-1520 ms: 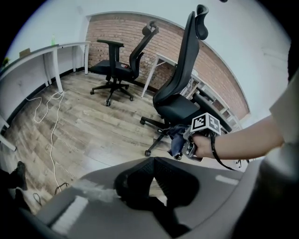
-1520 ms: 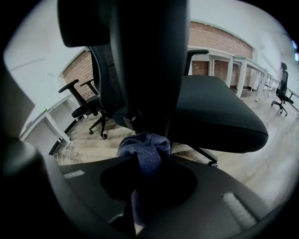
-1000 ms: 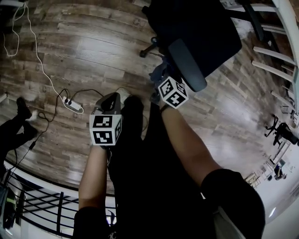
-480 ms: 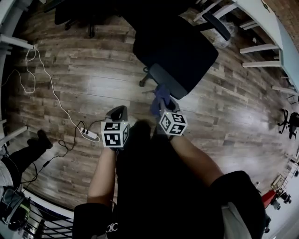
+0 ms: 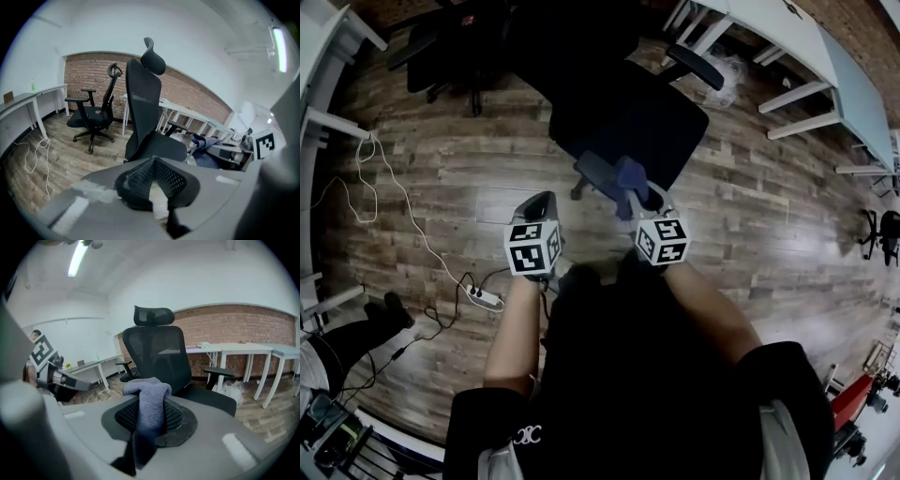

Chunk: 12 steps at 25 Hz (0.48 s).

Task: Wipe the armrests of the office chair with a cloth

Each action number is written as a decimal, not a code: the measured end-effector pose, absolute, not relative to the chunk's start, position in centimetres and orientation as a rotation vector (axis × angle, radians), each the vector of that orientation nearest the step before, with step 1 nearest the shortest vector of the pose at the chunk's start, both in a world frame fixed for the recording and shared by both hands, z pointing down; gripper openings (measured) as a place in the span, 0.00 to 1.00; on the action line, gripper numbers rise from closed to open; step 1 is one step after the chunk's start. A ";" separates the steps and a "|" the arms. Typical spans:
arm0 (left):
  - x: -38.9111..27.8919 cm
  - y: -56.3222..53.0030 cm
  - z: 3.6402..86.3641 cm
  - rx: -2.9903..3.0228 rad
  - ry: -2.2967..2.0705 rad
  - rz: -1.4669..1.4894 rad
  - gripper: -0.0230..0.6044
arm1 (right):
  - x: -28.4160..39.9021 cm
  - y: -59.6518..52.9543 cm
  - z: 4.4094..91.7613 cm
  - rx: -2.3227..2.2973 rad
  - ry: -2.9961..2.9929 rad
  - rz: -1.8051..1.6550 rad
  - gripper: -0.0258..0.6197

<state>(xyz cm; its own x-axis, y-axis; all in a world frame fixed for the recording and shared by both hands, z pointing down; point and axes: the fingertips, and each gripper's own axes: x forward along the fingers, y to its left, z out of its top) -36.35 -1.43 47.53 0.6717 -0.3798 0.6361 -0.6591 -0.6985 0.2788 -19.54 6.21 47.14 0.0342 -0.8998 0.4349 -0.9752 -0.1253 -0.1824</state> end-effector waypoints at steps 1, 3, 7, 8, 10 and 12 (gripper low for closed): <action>-35.4 -1.2 47.4 2.392 -0.788 0.752 0.04 | -19.0 6.3 46.4 2.131 -1.962 0.651 0.16; -33.4 -0.8 47.2 2.402 -0.759 0.756 0.04 | -17.6 6.6 45.3 2.142 -1.961 0.609 0.16; -28.3 0.3 45.8 2.454 -0.724 0.742 0.04 | -13.5 8.3 43.9 2.187 -1.947 0.579 0.16; -26.8 0.7 45.3 2.467 -0.722 0.732 0.04 | -12.3 8.9 43.7 2.191 -1.949 0.574 0.16; -23.5 1.5 44.3 2.491 -0.725 0.708 0.04 | -9.4 10.2 43.7 2.188 -1.961 0.575 0.16; -20.0 2.8 43.3 2.508 -0.727 0.678 0.04 | -6.2 11.5 43.8 2.183 -1.969 0.587 0.16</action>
<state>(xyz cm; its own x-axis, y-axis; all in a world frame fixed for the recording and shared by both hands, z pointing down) -20.01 2.84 43.33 0.7416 -0.3693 0.5600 -0.5848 -0.7649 0.2701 -6.19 11.46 43.76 0.0656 -0.9237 0.3775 -0.9797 -0.1315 -0.1515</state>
